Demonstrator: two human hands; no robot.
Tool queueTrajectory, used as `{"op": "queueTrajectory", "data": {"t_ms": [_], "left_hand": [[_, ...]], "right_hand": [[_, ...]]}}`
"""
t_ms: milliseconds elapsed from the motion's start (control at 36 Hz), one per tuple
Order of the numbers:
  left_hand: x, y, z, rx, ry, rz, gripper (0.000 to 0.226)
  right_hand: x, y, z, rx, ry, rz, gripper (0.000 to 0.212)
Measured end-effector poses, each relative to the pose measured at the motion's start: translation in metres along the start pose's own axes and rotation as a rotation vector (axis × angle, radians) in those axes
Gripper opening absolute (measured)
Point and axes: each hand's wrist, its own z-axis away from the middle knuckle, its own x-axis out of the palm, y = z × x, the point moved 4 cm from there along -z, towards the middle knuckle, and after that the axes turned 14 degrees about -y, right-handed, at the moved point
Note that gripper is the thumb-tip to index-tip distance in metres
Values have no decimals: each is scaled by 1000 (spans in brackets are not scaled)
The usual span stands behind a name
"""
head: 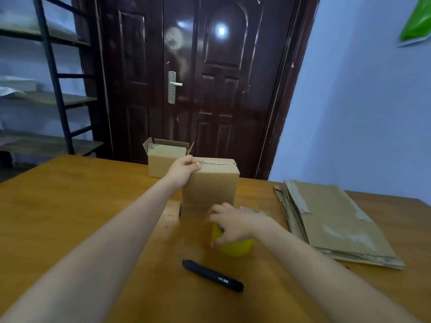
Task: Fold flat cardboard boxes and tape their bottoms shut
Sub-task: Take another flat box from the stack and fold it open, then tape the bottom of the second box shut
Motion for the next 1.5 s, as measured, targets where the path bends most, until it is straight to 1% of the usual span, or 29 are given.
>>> {"op": "queueTrajectory", "data": {"t_ms": [28,83,167,250,361,444,556,639,694,750,778,833,917,944,1000,1056,1111,1167,1222,1333,1417,1500], "left_hand": [[0,0,0,2,-1,-4,14],[0,0,-1,-2,-2,-9,15],[-1,-2,0,-10,-2,-17,18],[-1,-2,0,-11,0,-15,18],[-2,-5,-1,-23,-8,-12,17],[-2,-5,-2,-22,-11,-10,16],[-1,-6,-2,-20,-11,-21,18],[-3,-9,-7,-9,17,-128,19],[-5,-7,-6,35,42,-216,17],[-6,-5,-7,93,67,-400,16],[-5,-3,-6,114,82,-503,18],[-3,2,-5,147,106,-612,20],[-1,6,-6,165,98,-631,20],[-1,7,-7,168,90,-617,18],[-1,8,-7,166,59,-549,14],[-1,8,-7,160,22,-505,15],[-1,9,-8,145,3,-511,20],[-2,10,-9,139,1,-519,21],[-4,11,-11,142,6,-519,20],[-5,14,-13,158,5,-468,18],[-5,12,-13,159,-9,-402,21],[-4,10,-13,164,-24,-343,25]], "right_hand": [[6,0,-2,10,-19,33,72],[11,-3,-4,34,-4,126,69],[13,-9,-4,50,60,275,54],[14,-13,-3,34,76,325,43],[16,-14,-2,6,89,293,36],[18,-11,-1,-30,119,215,29],[23,-5,-2,-89,225,100,23],[26,-2,-3,-142,309,19,18],[25,3,0,-175,339,-87,17],[21,11,4,-200,380,-240,13],[17,16,7,-211,405,-336,11],[8,28,13,-240,460,-568,10],[-4,50,26,-296,527,-968,22],[-7,56,30,-324,551,-1091,23],[-12,66,36,-414,586,-1341,15],[-19,72,40,-488,611,-1572,9],[-30,79,44,-519,612,-1678,12],[-47,84,49,-562,605,-1684,13],[-68,89,57,-574,633,-1630,13],[-112,93,69,-501,707,-1422,24],[-143,87,66,-351,669,-1121,23],[-165,79,44,-124,614,-693,26]]}}
